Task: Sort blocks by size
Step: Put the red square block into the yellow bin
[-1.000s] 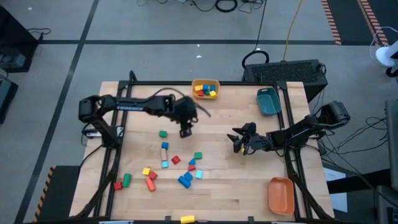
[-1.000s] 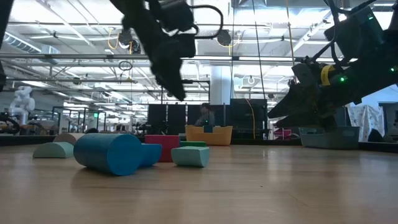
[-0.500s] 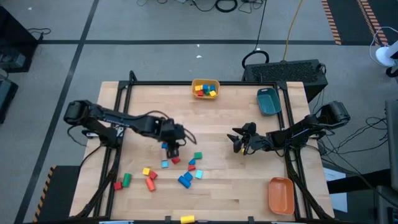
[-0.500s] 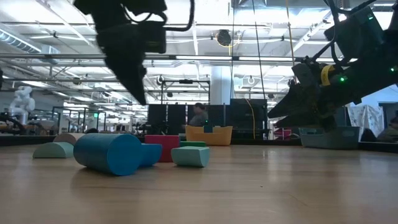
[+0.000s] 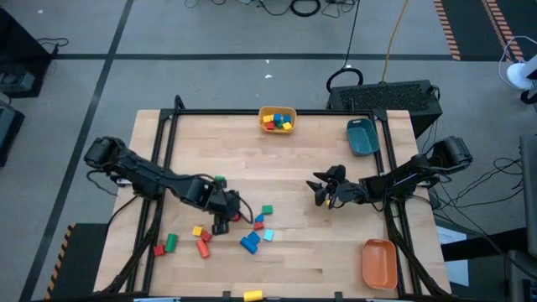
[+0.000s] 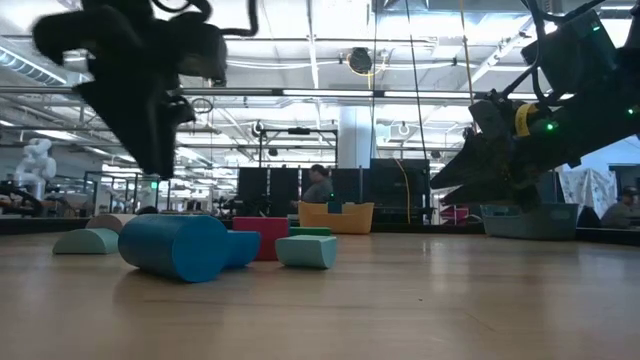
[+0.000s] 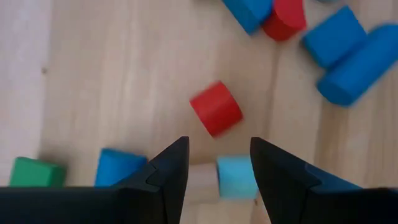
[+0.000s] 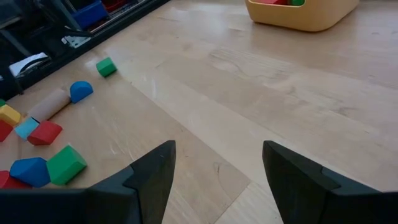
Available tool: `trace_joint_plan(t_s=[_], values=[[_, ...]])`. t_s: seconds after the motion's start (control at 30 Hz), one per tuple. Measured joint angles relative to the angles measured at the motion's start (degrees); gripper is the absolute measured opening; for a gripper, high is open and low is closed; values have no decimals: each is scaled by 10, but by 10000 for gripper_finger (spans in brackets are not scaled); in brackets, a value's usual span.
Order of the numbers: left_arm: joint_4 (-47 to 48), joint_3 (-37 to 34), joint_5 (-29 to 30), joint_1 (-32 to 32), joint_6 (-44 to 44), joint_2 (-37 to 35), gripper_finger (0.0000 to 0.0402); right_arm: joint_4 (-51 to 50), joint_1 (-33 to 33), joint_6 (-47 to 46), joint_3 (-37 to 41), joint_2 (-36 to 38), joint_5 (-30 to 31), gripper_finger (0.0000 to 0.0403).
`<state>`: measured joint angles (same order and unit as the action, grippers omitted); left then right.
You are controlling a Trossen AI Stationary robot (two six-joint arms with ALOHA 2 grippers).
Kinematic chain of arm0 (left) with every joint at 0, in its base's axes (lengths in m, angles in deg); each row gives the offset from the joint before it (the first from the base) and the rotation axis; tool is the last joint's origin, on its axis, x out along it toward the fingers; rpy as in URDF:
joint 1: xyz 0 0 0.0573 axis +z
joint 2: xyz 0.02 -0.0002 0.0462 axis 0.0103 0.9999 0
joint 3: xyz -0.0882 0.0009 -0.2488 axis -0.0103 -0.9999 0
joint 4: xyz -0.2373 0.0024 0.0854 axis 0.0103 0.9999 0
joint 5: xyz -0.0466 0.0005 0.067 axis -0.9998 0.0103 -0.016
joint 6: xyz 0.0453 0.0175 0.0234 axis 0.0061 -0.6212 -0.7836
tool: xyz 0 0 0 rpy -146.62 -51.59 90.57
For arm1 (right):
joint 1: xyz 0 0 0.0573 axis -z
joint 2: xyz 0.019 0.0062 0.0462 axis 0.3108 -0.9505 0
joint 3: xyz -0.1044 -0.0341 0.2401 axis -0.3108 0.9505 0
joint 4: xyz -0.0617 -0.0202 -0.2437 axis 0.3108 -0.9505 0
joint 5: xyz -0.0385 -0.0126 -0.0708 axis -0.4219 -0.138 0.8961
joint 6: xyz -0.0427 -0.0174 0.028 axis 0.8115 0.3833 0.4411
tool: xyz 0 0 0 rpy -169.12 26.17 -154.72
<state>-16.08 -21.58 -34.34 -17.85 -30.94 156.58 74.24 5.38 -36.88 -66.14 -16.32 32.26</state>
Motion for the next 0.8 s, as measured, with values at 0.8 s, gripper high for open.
trace_joint_plan(t_s=[0.8], values=[[66, -1, -28, -158, 103, 0, 173, 1, -6, -17, 0, 0, -15, 228]])
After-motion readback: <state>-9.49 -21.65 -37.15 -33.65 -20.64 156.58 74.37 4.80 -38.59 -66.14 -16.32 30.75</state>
